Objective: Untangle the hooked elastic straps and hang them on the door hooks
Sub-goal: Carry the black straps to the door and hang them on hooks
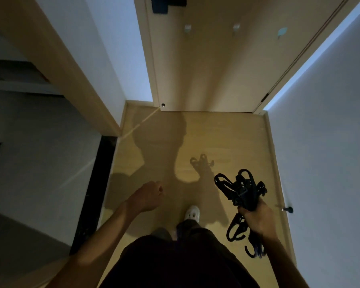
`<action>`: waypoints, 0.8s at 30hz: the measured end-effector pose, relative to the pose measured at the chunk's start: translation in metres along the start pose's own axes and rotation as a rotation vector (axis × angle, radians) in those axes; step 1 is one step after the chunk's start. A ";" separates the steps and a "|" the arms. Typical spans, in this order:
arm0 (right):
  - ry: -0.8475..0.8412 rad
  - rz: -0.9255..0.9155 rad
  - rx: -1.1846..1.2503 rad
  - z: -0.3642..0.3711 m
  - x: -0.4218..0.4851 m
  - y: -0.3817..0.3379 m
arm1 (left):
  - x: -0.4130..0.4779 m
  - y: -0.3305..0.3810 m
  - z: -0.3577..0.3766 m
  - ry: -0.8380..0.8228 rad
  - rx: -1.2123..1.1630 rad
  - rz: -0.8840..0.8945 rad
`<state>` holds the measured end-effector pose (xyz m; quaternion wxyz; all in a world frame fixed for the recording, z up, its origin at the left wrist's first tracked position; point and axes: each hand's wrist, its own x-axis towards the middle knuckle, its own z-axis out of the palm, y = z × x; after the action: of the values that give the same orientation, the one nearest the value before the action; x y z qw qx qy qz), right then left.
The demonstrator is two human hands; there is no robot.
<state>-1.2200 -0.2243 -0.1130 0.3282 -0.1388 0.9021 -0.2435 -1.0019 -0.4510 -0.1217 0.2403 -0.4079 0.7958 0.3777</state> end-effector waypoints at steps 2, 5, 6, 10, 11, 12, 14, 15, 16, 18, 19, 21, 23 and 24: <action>-0.027 -0.035 -0.021 -0.009 0.030 -0.025 | 0.012 0.008 -0.015 0.017 -0.059 -0.032; -0.066 -0.113 -0.044 -0.022 0.074 -0.068 | 0.031 0.015 -0.039 0.055 -0.103 -0.096; -0.069 -0.137 -0.046 -0.025 0.089 -0.084 | 0.037 0.015 -0.047 0.068 -0.112 -0.105; -0.078 -0.209 -0.051 -0.031 0.143 -0.142 | 0.065 0.008 -0.080 0.102 -0.134 -0.114; -0.080 -0.212 -0.057 -0.031 0.156 -0.154 | 0.073 0.006 -0.090 0.097 -0.123 -0.120; -0.079 -0.218 -0.062 -0.031 0.168 -0.165 | 0.083 0.004 -0.101 0.096 -0.116 -0.119; -0.070 -0.227 -0.053 -0.031 0.189 -0.185 | 0.107 0.002 -0.126 0.107 -0.122 -0.124; -0.067 -0.221 -0.028 -0.030 0.198 -0.193 | 0.120 0.001 -0.141 0.107 -0.123 -0.134; -0.066 -0.195 0.006 -0.030 0.206 -0.199 | 0.131 0.000 -0.155 0.105 -0.114 -0.137; -0.077 -0.126 0.011 -0.031 0.219 -0.214 | 0.155 0.003 -0.188 0.080 -0.101 -0.122; -0.088 -0.103 -0.011 -0.032 0.225 -0.220 | 0.167 0.005 -0.203 0.078 -0.116 -0.108; -0.100 -0.060 -0.007 -0.035 0.238 -0.234 | 0.188 0.013 -0.235 0.091 -0.136 -0.072; -0.101 -0.006 0.009 -0.040 0.254 -0.249 | 0.215 0.021 -0.267 0.137 -0.123 -0.044; -0.098 0.015 0.013 -0.043 0.261 -0.256 | 0.226 0.027 -0.280 0.155 -0.113 -0.026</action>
<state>-1.4199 -0.5324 -0.0855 0.3746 -0.1416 0.8844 -0.2396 -1.1698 -0.7698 -0.0994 0.1596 -0.4589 0.7841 0.3862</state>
